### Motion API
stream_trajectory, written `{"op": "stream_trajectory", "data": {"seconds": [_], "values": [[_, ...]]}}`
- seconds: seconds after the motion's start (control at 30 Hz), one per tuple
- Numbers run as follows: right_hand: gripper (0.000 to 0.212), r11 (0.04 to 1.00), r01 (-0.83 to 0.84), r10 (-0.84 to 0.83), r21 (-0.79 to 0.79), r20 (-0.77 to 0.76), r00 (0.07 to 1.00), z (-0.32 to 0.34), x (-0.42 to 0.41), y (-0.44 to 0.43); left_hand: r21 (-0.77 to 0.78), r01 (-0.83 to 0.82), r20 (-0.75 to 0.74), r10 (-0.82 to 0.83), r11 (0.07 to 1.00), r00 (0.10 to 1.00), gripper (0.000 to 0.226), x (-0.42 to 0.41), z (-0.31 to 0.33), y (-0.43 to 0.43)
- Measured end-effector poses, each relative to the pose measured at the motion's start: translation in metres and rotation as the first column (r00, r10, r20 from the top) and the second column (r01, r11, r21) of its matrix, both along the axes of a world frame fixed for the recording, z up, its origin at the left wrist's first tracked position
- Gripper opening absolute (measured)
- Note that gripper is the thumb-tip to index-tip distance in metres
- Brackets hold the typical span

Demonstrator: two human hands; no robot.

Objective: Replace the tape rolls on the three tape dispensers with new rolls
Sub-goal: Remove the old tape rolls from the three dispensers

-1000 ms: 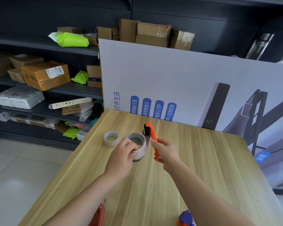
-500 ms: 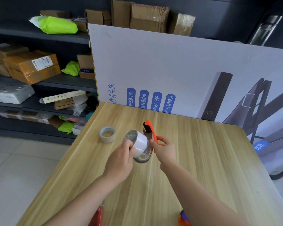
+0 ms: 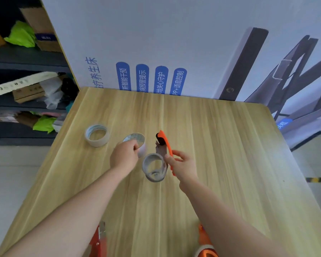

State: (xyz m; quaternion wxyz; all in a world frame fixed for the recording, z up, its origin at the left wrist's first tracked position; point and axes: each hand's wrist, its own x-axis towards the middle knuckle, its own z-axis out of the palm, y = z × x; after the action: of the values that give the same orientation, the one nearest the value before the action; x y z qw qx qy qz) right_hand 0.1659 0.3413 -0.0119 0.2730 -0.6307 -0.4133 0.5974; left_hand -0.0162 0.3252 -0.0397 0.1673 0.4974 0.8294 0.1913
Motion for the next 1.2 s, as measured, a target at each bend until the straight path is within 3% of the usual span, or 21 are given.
{"op": "stream_trajectory", "data": {"seconds": [0.23, 0.3, 0.4, 0.53, 0.6, 0.7, 0.87, 0.97, 1.1, 1.2], "values": [[0.029, 0.998, 0.001, 0.002, -0.056, 0.046, 0.999, -0.033, 0.002, 0.004, -0.065, 0.185, 0.044, -0.182, 0.981, 0.982, 0.015, 0.005, -0.039, 0.044], [0.03, 0.998, 0.014, -0.011, -0.055, 0.049, 0.999, -0.041, 0.0, 0.003, 0.018, 0.217, 0.019, -0.217, 0.976, 0.976, 0.027, 0.01, -0.042, 0.041], [0.029, 0.998, 0.028, -0.023, -0.055, 0.074, 0.997, -0.049, -0.002, 0.001, 0.178, 0.205, -0.09, -0.191, 0.962, 0.977, 0.017, 0.021, -0.043, 0.024], [0.029, 0.998, 0.025, -0.02, -0.055, 0.087, 0.996, -0.051, -0.002, -0.003, -0.022, 0.192, 0.209, -0.184, 0.981, 0.96, 0.026, 0.029, -0.041, -0.003], [0.03, 0.998, 0.01, -0.005, -0.054, 0.095, 0.995, -0.048, 0.002, -0.009, -0.003, 0.219, 0.26, -0.211, 0.976, 0.942, 0.022, 0.031, -0.038, -0.016], [0.027, 0.998, -0.01, 0.015, -0.054, 0.095, 0.995, -0.04, 0.011, -0.023, 0.032, 0.283, 0.285, -0.28, 0.959, 0.917, 0.019, 0.039, -0.028, -0.036], [0.024, 0.99, -0.133, 0.138, -0.052, 0.094, 0.986, -0.03, 0.03, -0.057, 0.048, 0.26, 0.201, -0.265, 0.964, 0.943, 0.022, 0.056, -0.016, -0.077], [0.03, 0.964, -0.266, 0.26, 0.002, 0.208, 0.943, -0.032, 0.043, -0.088, 0.04, 0.244, 0.168, -0.247, 0.969, 0.954, 0.022, 0.069, -0.013, -0.112], [0.028, 0.864, -0.495, 0.41, 0.096, 0.438, 0.8, -0.032, 0.062, -0.137, 0.02, 0.204, 0.153, -0.204, 0.979, 0.967, 0.021, 0.092, -0.014, -0.165], [0.023, 0.807, -0.585, 0.472, 0.086, 0.501, 0.725, -0.035, 0.077, -0.169, -0.03, 0.188, 0.136, -0.182, 0.982, 0.974, 0.023, 0.108, -0.018, -0.203]]}}
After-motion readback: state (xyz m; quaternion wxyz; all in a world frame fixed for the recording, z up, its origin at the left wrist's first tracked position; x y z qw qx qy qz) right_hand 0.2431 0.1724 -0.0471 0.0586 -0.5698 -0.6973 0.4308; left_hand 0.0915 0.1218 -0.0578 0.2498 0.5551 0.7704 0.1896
